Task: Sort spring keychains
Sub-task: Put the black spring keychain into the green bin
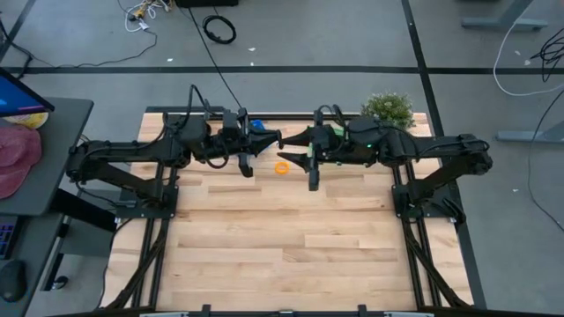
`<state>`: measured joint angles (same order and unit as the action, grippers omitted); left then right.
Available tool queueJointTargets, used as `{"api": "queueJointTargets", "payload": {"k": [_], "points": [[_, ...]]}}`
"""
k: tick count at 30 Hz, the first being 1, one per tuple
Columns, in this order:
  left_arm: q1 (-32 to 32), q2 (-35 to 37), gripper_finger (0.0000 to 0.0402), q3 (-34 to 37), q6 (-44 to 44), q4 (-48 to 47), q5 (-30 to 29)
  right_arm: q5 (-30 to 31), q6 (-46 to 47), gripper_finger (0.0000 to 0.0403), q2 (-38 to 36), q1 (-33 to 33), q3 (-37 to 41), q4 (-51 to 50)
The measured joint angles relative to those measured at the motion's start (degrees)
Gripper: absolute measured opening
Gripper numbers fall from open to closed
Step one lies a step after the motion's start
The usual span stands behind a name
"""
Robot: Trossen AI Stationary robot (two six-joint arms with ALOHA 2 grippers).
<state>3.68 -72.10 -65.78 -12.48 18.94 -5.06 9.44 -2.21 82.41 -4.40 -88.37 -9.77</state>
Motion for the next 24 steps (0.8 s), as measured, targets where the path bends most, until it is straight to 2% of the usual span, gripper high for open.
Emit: {"api": "queueJointTargets", "payload": {"k": [7, 10, 14, 16, 20, 24], "points": [[0.0, 0.0, 0.0005, -0.02, -0.21, -0.75, -0.06, -0.01, -0.25, 0.0136, 0.9, 0.0, 0.04, 0.83], [0.0, 0.0, 0.0005, 0.0, -0.2, -0.87, -0.24, -0.01, -0.25, 0.0098, 0.89, 0.0, 0.04, 0.9], [0.0, 0.0, 0.0005, -0.01, -0.18, -0.88, -0.24, -0.01, -0.26, 0.0029, 0.76, 0.0, 0.04, 0.64], [0.0, 0.0, 0.0008, -0.01, -0.21, -0.88, -0.42, -0.01, -0.26, 0.0013, 0.76, 0.0, 0.04, 0.56], [-0.06, 0.0, 0.0035, -0.01, 0.88, -0.88, -1.7, 0.23, 0.06, 0.0022, 0.74, 0.0, 0.04, 0.57], [-0.17, 0.26, 0.0082, -0.01, 2.82, -0.95, -1.76, 2.58, 0.19, 0.0011, 0.19, 0.0, 0.04, -1.01]]}}
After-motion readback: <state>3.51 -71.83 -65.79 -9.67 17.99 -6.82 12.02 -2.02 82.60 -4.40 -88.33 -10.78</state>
